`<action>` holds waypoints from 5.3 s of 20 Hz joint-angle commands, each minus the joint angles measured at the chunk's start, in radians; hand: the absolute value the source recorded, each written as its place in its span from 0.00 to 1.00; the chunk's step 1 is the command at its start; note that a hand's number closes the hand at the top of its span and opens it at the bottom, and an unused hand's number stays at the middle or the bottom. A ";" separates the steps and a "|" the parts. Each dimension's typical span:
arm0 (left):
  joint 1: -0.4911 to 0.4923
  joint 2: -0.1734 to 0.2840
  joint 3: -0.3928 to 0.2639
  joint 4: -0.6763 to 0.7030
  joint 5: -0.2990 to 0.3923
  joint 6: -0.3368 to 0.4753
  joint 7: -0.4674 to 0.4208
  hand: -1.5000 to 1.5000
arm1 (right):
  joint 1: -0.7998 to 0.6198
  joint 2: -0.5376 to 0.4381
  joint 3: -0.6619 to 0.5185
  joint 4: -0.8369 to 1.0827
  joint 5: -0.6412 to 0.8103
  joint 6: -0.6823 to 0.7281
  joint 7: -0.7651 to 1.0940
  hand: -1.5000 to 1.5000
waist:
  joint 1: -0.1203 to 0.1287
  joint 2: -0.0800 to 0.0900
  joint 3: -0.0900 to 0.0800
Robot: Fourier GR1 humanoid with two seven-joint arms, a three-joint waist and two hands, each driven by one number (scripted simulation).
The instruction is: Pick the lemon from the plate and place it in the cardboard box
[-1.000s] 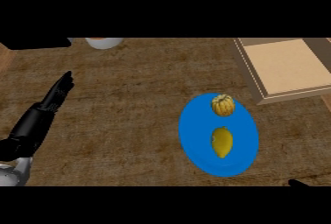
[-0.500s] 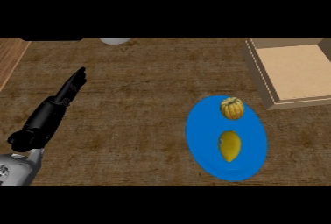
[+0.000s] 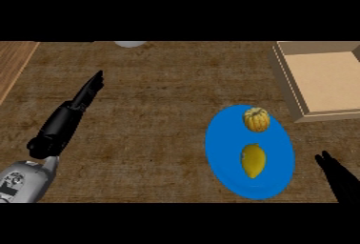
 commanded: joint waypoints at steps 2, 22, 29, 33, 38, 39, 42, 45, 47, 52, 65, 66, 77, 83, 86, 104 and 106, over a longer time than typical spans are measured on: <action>-0.028 -0.013 0.016 0.060 0.000 -0.042 -0.035 0.50 | -0.163 0.079 0.198 -0.060 0.211 0.134 0.311 0.00 | 0.005 0.000 0.000; 0.002 -0.123 0.148 0.026 -0.113 -0.130 0.023 0.50 | -0.447 0.379 0.276 0.298 0.391 0.275 0.433 0.00 | -0.012 -0.005 0.004; 0.059 -0.114 0.221 -0.021 -0.107 -0.211 0.005 0.50 | -0.393 0.373 0.246 0.383 0.441 0.192 0.367 0.00 | -0.011 -0.006 0.005; -0.014 -0.183 0.193 0.038 -0.200 -0.169 0.028 0.50 | -0.386 0.382 0.225 0.403 0.415 0.166 0.304 0.00 | -0.016 -0.005 0.005; 0.002 -0.186 0.233 0.029 -0.194 -0.210 0.021 0.50 | -0.378 0.353 0.135 0.479 0.345 0.133 0.191 0.00 | -0.013 -0.006 0.005; 0.009 -0.200 0.231 0.030 -0.218 -0.218 0.009 0.50 | -0.404 0.400 0.169 0.508 0.389 0.139 0.216 0.00 | -0.013 -0.006 0.005; 0.050 -0.197 0.248 -0.052 -0.205 -0.242 0.050 0.50 | -0.400 0.413 0.163 0.529 0.425 0.141 0.240 0.00 | -0.011 -0.006 0.005; 0.112 -0.189 0.279 -0.062 -0.199 -0.257 -0.004 0.50 | -0.380 0.387 0.132 0.476 0.426 0.170 0.247 0.00 | -0.011 -0.007 0.004; 0.031 -0.249 0.249 0.017 -0.248 -0.225 0.019 0.50 | -0.364 0.402 0.131 0.578 0.443 0.062 0.179 0.00 | -0.014 -0.006 0.005; 0.050 -0.257 0.265 -0.087 -0.245 -0.256 0.091 0.50 | -0.374 0.418 0.092 0.565 0.398 0.120 0.158 0.00 | -0.013 -0.006 0.005; 0.023 -0.252 0.290 -0.084 -0.232 -0.303 0.114 0.50 | -0.493 0.320 0.158 0.765 0.472 -0.038 -0.188 1.00 | -0.001 -0.007 0.006; 0.040 -0.239 0.296 -0.057 -0.249 -0.299 0.053 0.50 | -0.470 0.249 0.201 0.749 0.421 -0.010 -0.325 1.00 | 0.009 -0.004 0.006; 0.017 -0.254 0.292 -0.030 -0.252 -0.292 0.054 0.50 | -0.495 -0.180 0.365 0.551 0.193 -0.034 -1.185 1.00 | 0.001 -0.003 0.008; 0.033 -0.241 0.313 -0.040 -0.261 -0.277 0.051 0.50 | -0.475 -0.382 0.090 0.558 -0.123 -0.154 -1.570 1.00 | -0.027 -0.006 0.008; 0.025 -0.230 0.322 -0.030 -0.254 -0.291 0.050 0.50 | -0.500 -0.439 -0.085 0.622 -0.371 -0.054 -1.647 1.00 | -0.028 -0.004 0.007; -0.046 -0.290 0.267 0.010 -0.292 -0.291 0.058 0.50 | -1.103 -0.378 -0.226 1.461 -0.584 0.295 -1.396 1.00 | 0.042 0.009 0.006; -0.017 -0.296 0.254 -0.010 -0.280 -0.308 0.017 0.50 | -1.156 -0.406 -0.204 1.531 -0.495 0.241 -1.419 1.00 | 0.067 0.016 0.006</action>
